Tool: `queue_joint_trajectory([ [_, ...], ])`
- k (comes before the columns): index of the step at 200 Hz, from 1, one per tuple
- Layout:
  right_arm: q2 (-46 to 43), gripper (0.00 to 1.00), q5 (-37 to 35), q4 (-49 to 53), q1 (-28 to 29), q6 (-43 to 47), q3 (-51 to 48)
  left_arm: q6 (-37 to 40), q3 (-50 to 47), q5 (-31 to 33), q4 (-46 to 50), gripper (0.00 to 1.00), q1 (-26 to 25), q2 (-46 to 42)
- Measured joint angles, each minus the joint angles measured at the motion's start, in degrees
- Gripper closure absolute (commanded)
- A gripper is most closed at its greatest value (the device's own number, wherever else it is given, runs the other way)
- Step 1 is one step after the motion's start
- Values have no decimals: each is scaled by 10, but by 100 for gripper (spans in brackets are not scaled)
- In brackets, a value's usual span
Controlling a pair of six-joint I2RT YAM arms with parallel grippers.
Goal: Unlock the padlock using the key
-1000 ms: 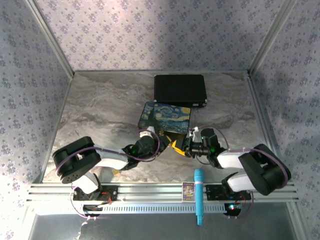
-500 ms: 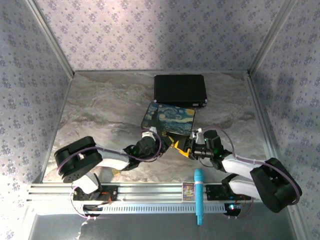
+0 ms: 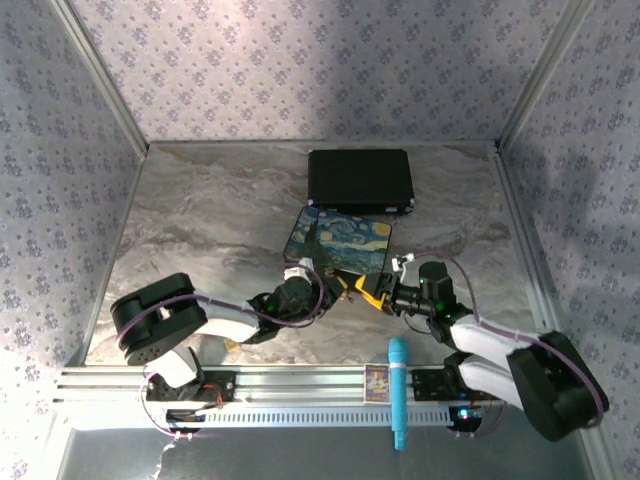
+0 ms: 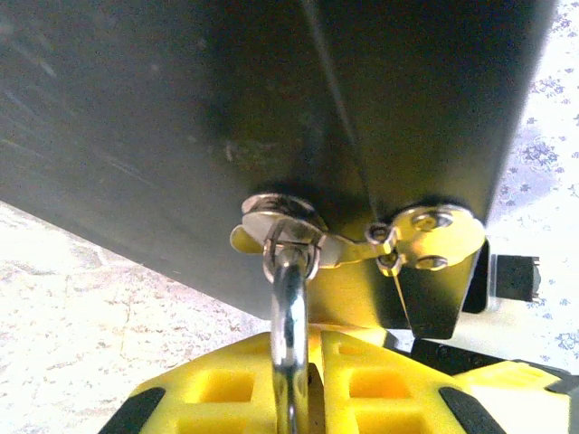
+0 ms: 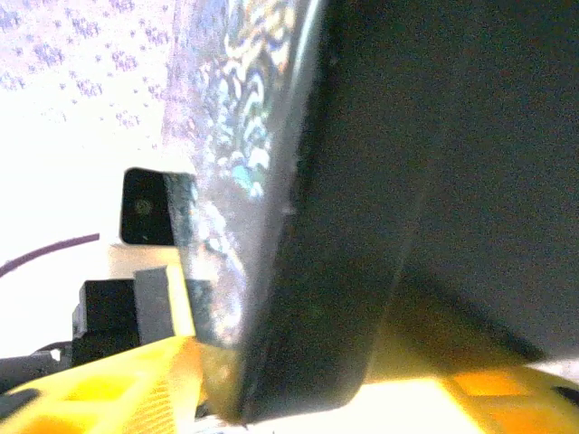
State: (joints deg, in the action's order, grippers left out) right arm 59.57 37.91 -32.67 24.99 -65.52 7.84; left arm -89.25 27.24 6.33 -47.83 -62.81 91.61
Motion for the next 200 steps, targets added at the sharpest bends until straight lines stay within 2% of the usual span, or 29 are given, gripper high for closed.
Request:
queue_joint_trajectory([
  [14, -35, 56, -8, 39, 1, 14, 0, 0, 0, 1, 1, 100, 0, -1],
  [50, -113, 82, -31, 136, 10, 39, -3, 0, 0, 2, 5, 100, 0, -1],
  [76, -129, 90, -61, 184, 52, 54, -3, 0, 0, 3, 6, 100, 0, -1],
  [121, -82, 91, -115, 206, 139, 69, 17, -3, 12, 3, 16, 100, 0, -1],
  [200, 8, 92, -175, 171, 140, 71, 63, -16, 17, 44, 11, 100, -12, 6],
])
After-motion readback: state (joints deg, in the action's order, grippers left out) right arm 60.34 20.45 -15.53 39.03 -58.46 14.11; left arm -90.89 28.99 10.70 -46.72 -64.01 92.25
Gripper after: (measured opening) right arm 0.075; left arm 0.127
